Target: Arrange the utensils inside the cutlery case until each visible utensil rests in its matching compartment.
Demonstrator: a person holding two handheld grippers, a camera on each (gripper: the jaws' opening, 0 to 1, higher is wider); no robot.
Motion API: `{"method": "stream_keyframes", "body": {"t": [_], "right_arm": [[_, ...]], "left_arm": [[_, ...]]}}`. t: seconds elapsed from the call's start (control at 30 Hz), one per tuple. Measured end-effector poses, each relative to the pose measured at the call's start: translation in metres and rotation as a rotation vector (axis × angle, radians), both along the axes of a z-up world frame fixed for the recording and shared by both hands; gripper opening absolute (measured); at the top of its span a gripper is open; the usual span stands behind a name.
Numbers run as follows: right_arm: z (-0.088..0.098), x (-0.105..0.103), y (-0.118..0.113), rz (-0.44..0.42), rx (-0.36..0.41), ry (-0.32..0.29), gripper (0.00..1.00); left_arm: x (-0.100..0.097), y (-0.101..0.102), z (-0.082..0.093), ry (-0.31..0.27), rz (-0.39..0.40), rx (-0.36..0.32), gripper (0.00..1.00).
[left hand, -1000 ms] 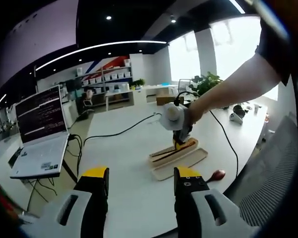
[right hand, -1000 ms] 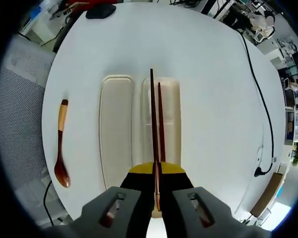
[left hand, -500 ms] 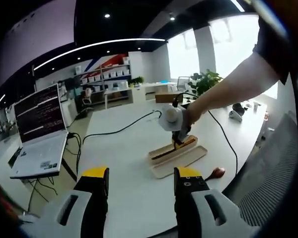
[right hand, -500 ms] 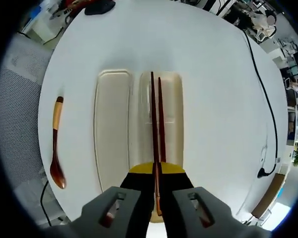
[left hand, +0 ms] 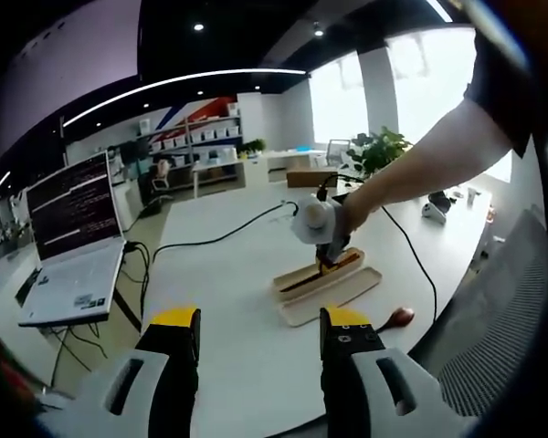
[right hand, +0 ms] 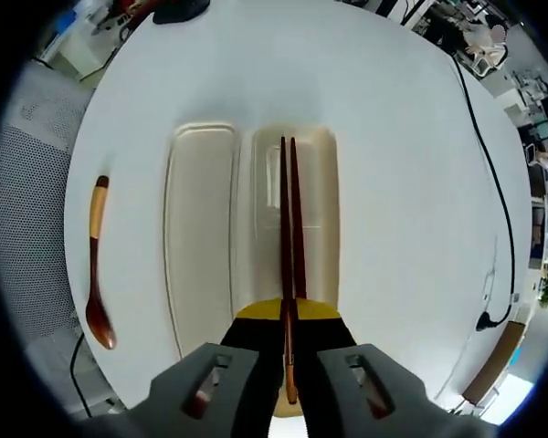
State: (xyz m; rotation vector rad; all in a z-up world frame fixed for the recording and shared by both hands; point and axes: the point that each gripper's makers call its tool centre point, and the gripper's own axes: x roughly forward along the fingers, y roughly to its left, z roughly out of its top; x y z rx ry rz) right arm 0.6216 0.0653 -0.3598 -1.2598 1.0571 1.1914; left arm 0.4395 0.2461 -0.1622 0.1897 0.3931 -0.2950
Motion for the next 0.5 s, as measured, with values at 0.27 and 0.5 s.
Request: {"method": "stream_keyframes", "body": {"t": [0.27,0.5], "right_arm": [[0.0011,-0.0013,-0.0009,-0.001,0.012,0.005,0.00],[0.0045,-0.0018,-0.0014,-0.051,0.046,0.036,0.00]], "left_arm": [[0.0004,-0.0008,0.0000,-0.001,-0.004,0.018,0.54],[0.0008,0.0020,-0.0019,-0.004,-0.006,0.018,0.53]]}}
